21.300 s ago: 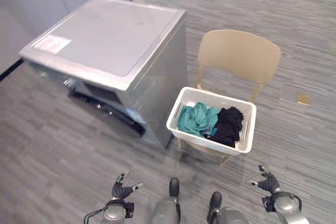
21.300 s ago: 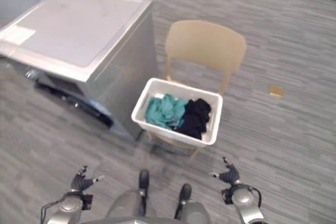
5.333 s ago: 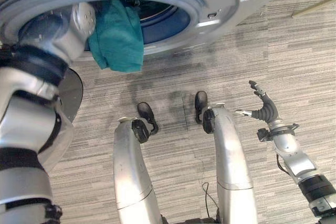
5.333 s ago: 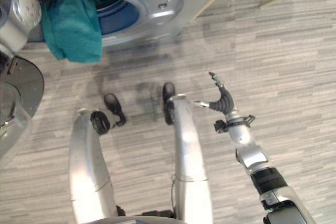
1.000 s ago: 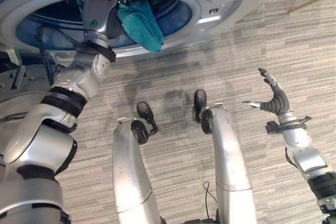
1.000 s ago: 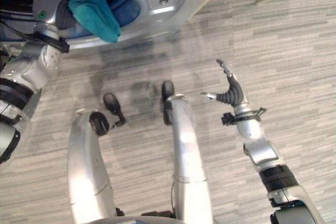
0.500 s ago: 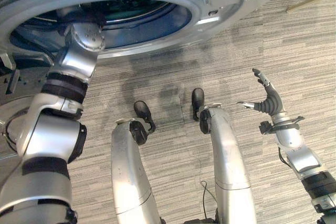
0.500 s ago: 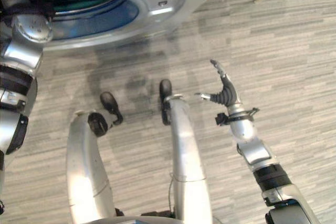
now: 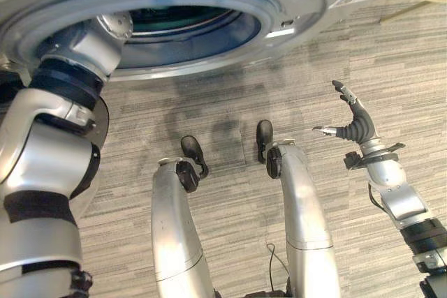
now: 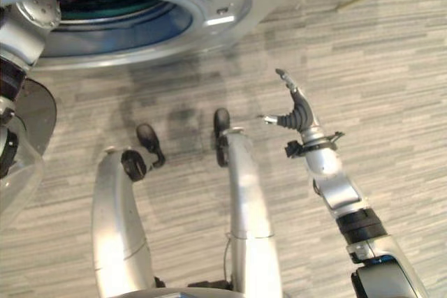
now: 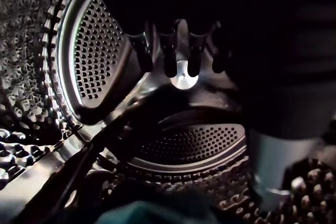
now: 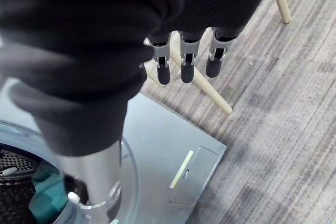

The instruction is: Grab the laundry basket,head to the washer,open it,put in the laundry and shut it.

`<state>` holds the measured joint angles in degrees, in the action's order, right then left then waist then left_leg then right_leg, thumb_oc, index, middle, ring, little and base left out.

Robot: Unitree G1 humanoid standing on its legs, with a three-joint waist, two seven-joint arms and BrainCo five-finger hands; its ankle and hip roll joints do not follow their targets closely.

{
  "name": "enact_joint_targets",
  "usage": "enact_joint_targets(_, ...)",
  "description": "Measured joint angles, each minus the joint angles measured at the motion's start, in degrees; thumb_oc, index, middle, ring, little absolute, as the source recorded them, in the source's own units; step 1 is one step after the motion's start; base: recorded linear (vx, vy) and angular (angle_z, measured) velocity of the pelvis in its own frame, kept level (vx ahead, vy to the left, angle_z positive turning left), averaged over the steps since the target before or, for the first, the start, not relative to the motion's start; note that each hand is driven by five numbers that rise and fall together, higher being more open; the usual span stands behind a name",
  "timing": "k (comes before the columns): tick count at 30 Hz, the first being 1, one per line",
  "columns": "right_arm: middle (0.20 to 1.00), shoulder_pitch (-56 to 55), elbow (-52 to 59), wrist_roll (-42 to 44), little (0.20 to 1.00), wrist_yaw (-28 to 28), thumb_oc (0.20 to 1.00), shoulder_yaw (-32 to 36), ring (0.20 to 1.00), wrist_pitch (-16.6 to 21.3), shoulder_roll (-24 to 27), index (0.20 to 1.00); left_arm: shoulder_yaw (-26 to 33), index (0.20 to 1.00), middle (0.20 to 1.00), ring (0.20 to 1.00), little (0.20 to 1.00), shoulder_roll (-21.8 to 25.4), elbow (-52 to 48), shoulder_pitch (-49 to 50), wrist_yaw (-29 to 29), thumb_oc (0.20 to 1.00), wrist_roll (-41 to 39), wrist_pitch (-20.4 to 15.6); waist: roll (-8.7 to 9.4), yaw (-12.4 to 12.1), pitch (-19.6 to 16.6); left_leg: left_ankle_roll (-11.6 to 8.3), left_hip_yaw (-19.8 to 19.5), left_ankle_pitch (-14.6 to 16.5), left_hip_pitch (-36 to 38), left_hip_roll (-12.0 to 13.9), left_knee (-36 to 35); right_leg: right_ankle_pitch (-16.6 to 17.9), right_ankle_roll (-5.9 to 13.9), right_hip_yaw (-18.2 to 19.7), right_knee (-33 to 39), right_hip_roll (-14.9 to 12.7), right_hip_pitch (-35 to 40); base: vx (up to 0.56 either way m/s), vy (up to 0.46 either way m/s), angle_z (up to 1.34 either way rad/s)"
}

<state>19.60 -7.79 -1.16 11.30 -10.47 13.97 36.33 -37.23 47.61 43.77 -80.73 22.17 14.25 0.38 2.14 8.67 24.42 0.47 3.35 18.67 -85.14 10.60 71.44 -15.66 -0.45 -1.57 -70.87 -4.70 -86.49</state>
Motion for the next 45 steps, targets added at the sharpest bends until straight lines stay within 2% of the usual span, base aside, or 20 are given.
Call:
enact_joint_targets(3,1.000,-1.13,-0.06,0.00,1.000,0.10,1.000,0.95,1.000,0.06,-0.31,1.000,2.09,1.000,1.000,1.000,1.000,0.06,-6.39,8.66,0.14,1.000,3.80,-0.48,-0.26,-0.45,-0.85,-0.05,0.68,-0.50,3.91,-0.51,-2.61,-0.08,-0.05,0.19,1.63,-0.81,3.42,-0.04,0.035,0.10)
enact_joint_targets(5,1.000,-2.62,-0.17,-0.02,1.000,0.10,1.000,0.96,1.000,0.09,-1.07,1.000,3.58,1.000,1.000,1.000,1.000,0.04,-11.48,15.79,0.04,1.000,5.89,-1.17,-0.47,-1.32,-3.44,0.33,0.80,-0.62,4.82,-1.25,-4.47,-0.31,-0.13,0.07,3.03,-1.04,4.23,-0.09,0.042,0.09)
enact_joint_targets(8,1.000,-3.90,-2.06,-0.29,1.000,0.08,1.000,0.65,1.000,0.03,-3.56,1.000,13.22,1.000,1.000,1.000,1.000,-3.91,-18.43,34.15,-0.66,1.000,6.53,-2.66,-0.46,-1.79,-3.57,-0.50,1.64,-2.71,12.01,-2.38,-11.08,0.56,0.21,-0.03,8.51,-1.63,10.95,-0.11,0.052,0.13)
enact_joint_targets(9,1.000,-4.28,-2.12,-0.87,1.000,0.06,1.000,1.91,1.000,-0.54,-5.58,1.000,22.38,1.000,1.000,1.000,1.000,-8.16,-23.96,43.28,-2.03,1.000,3.87,-3.90,-0.70,-2.06,-3.36,-0.22,2.45,-3.33,15.30,-2.77,-14.42,1.12,-0.10,-0.26,11.31,-2.21,13.75,-0.04,0.033,0.09)
enact_joint_targets(10,1.000,-5.46,-2.56,-1.05,1.000,0.50,1.000,2.01,1.000,-0.77,-6.40,1.000,25.24,1.000,1.000,1.000,1.000,-12.12,-26.51,49.13,-2.51,1.000,1.10,-5.52,-0.73,-2.08,-3.41,-0.82,3.15,-5.11,18.85,-3.28,-17.91,2.33,0.55,0.15,13.95,-2.62,16.60,-0.02,0.054,0.11)
enact_joint_targets(12,1.000,-8.55,-5.05,-1.18,1.000,-0.23,1.000,0.35,1.000,-1.03,-6.87,1.000,23.56,1.000,1.000,1.000,1.000,-16.34,-27.17,60.34,-5.95,1.000,-4.63,-8.19,-1.24,-3.62,-4.34,-0.92,3.76,-6.32,28.31,-4.25,-25.65,2.97,1.08,-0.12,20.40,-3.00,25.51,0.03,0.064,0.09)
enact_joint_targets(15,1.000,-12.06,-9.06,-1.32,1.000,-0.50,1.000,0.91,1.000,-1.41,-7.65,1.000,24.10,1.000,1.000,1.000,1.000,-18.51,-26.26,70.64,-8.85,1.000,-10.32,-9.19,-2.05,-4.33,-8.30,-1.08,3.98,-8.32,35.84,-5.76,-33.41,3.47,1.96,-0.94,26.66,-3.72,32.70,0.07,0.033,0.13)
enact_joint_targets(19,1.000,-15.39,-13.58,-2.66,1.000,-1.80,1.000,0.96,1.000,-2.16,-8.27,1.000,24.29,1.000,1.000,1.000,1.000,-19.25,-20.76,76.92,-12.04,1.000,-14.16,-10.04,-2.68,-4.99,-10.76,-0.95,3.92,-10.41,45.31,-7.54,-41.93,4.22,2.67,-1.95,33.07,-4.42,41.70,0.07,0.022,0.12)
enact_joint_targets(26,1.000,-21.64,-25.06,-3.25,1.000,-2.93,1.000,1.89,1.000,-2.90,-12.77,1.000,26.49,1.000,1.000,1.000,1.000,-25.26,-12.03,86.44,-14.98,1.000,-16.25,-11.43,-2.29,-5.44,-13.90,-1.03,4.13,-15.62,70.91,-8.13,-62.35,8.35,4.08,-4.70,51.82,-3.34,66.60,0.18,0.022,-0.02)
enact_joint_targets(30,1.000,-26.39,-27.07,-2.63,1.000,-2.85,1.000,5.28,1.000,-3.28,-15.67,1.000,25.83,1.000,1.000,1.000,1.000,-26.77,-5.77,89.31,-14.85,1.000,-15.65,-10.59,-1.98,-5.19,-20.28,-1.06,6.50,-17.88,83.39,-7.87,-73.40,11.81,4.94,-3.48,63.29,-1.04,78.04,0.24,0.071,-0.30)
enact_joint_targets(31,1.000,-26.95,-27.10,-2.15,1.000,-2.75,1.000,5.61,1.000,-3.27,-16.69,1.000,25.18,1.000,1.000,1.000,1.000,-27.40,-5.23,89.22,-14.60,1.000,-15.51,-10.24,-1.58,-3.93,-22.24,-1.10,7.66,-17.88,85.47,-8.14,-75.02,12.60,5.22,-2.41,65.11,-0.60,79.46,0.19,0.081,-0.66)
enact_joint_targets(33,1.000,-26.40,-26.97,-1.61,1.000,-2.71,1.000,5.72,1.000,-3.26,-18.54,1.000,23.57,1.000,1.000,1.000,1.000,-27.13,-5.20,89.03,-14.56,1.000,-14.83,-9.85,-0.89,-4.23,-22.87,-1.26,10.82,-18.10,88.09,-8.10,-76.09,13.74,5.37,-0.40,65.47,-0.11,79.79,0.04,0.042,-1.03)
enact_joint_targets(36,1.000,-26.77,-26.95,-0.93,1.000,-2.45,1.000,5.39,1.000,-3.66,-19.02,1.000,23.25,1.000,1.000,1.000,1.000,-26.92,-5.18,88.35,-12.81,1.000,-13.09,-8.71,-0.22,-2.59,-23.68,-1.11,15.16,-18.16,88.40,-8.35,-76.01,16.83,6.29,1.28,65.60,0.19,76.72,-0.05,-0.029,-1.22)
enact_joint_targets(38,1.000,-26.24,-26.95,-0.79,1.000,-2.29,1.000,5.44,1.000,-4.03,-19.36,1.000,23.09,1.000,1.000,1.000,1.000,-24.75,-5.13,89.54,-13.06,1.000,-12.95,-8.60,0.07,-3.95,-23.55,-0.94,19.57,-18.06,88.64,-8.26,-76.02,19.10,6.10,-1.34,67.00,-0.40,74.57,-0.01,-0.090,-1.33)
enact_joint_targets(39,1.000,-26.90,-27.03,-0.21,1.000,-2.14,1.000,5.86,1.000,-4.19,-19.43,1.000,22.96,1.000,1.000,1.000,1.000,-24.80,-5.28,89.55,-13.26,1.000,-12.93,-8.02,-0.62,-3.14,-23.18,-0.32,21.87,-17.28,88.93,-7.85,-76.09,18.82,5.74,-5.64,68.95,-1.33,74.97,0.01,-0.077,-0.73)
enact_joint_targets(40,1.000,-27.27,-26.95,0.12,1.000,-1.99,1.000,5.88,1.000,-4.33,-19.72,1.000,23.17,1.000,1.000,1.000,1.000,-24.90,-5.25,89.69,-12.95,1.000,-12.90,-7.37,-0.62,-2.85,-22.99,-1.20,24.08,-16.72,89.49,-7.46,-76.09,18.77,5.69,-9.09,68.71,-1.54,74.47,0.05,-0.128,-1.19)
enact_joint_targets(41,1.000,-27.51,-26.78,0.14,1.000,-1.94,1.000,5.92,1.000,-4.44,-20.75,1.000,23.72,1.000,1.000,1.000,1.000,-24.19,-5.29,91.34,-12.05,1.000,-12.89,-6.75,-1.05,-4.58,-22.66,-1.66,29.22,-16.37,90.81,-6.36,-76.14,17.38,3.54,-16.76,66.04,-3.56,73.46,0.03,-0.055,-1.49)
enact_joint_targets(43,1.000,-27.72,-26.33,0.17,1.000,-1.78,1.000,5.76,1.000,-4.47,-21.00,1.000,23.94,1.000,1.000,1.000,1.000,-22.95,-6.13,93.80,-13.08,1.000,-12.78,-6.29,-2.16,-6.02,-22.39,-1.78,34.65,-15.72,92.03,-4.17,-76.44,15.30,4.12,-27.83,58.01,-6.84,72.14,-0.02,-0.131,-1.48)
enact_joint_targets(44,1.000,-27.81,-26.13,0.17,1.000,-1.58,1.000,5.88,1.000,-4.47,-20.89,1.000,23.43,1.000,1.000,1.000,1.000,-22.75,-7.15,94.00,-13.53,1.000,-12.17,-6.39,-1.97,-5.86,-22.37,-1.92,36.16,-15.79,92.08,-3.85,-76.43,14.72,4.26,-28.77,55.48,-7.53,71.65,0.03,-0.242,-1.22)
enact_joint_targets(45,1.000,-27.84,-25.89,0.16,1.000,-1.49,1.000,5.92,1.000,-4.57,-20.74,1.000,22.38,1.000,1.000,1.000,1.000,-22.64,-10.08,94.28,-14.37,1.000,-10.94,-6.87,-1.24,-6.61,-22.50,-3.45,38.81,-16.30,92.51,-3.33,-76.41,12.28,3.72,-34.14,52.68,-10.00,71.65,0.07,-0.142,-1.03)
